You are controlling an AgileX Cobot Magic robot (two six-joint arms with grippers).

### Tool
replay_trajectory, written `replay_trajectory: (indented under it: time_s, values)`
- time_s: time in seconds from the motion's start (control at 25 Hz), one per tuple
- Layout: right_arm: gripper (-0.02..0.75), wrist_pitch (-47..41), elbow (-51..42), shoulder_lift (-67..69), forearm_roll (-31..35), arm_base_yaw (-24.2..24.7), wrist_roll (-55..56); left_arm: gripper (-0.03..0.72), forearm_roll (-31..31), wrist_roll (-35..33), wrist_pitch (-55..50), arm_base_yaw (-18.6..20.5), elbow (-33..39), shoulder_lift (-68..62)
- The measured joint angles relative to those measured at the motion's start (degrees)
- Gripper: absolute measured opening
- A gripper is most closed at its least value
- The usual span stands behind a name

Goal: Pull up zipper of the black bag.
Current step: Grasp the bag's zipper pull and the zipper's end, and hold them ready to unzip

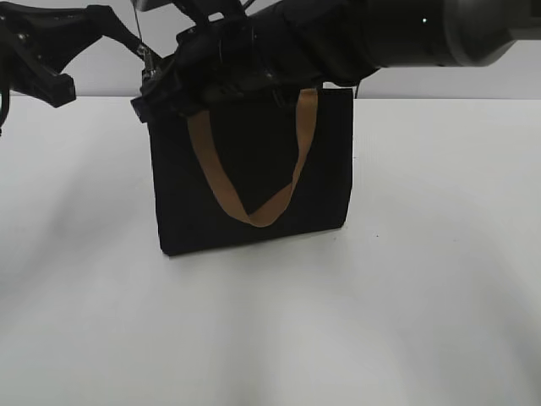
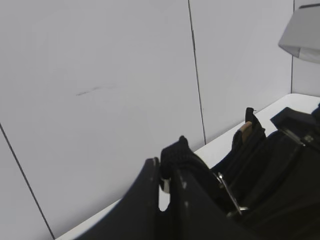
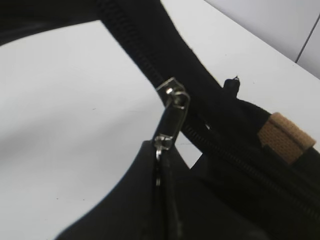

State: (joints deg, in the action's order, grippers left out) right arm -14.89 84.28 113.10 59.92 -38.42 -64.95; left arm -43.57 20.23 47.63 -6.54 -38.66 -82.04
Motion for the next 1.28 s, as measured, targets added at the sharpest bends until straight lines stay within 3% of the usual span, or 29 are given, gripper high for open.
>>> replay_trajectory:
  time_s: [0.52, 1.28]
  values:
    - [-0.015, -0.29, 0.0, -3.03, -0.18, 2.44, 6.31, 0.019, 0.24, 0.0, 0.0, 0.0, 0.0, 0.0]
    - [-0.015, -7.81, 0.0, -3.0, -2.21, 7.39, 11.77, 0.019, 1.97, -0.05, -1.05, 0.0, 0.0, 2.13]
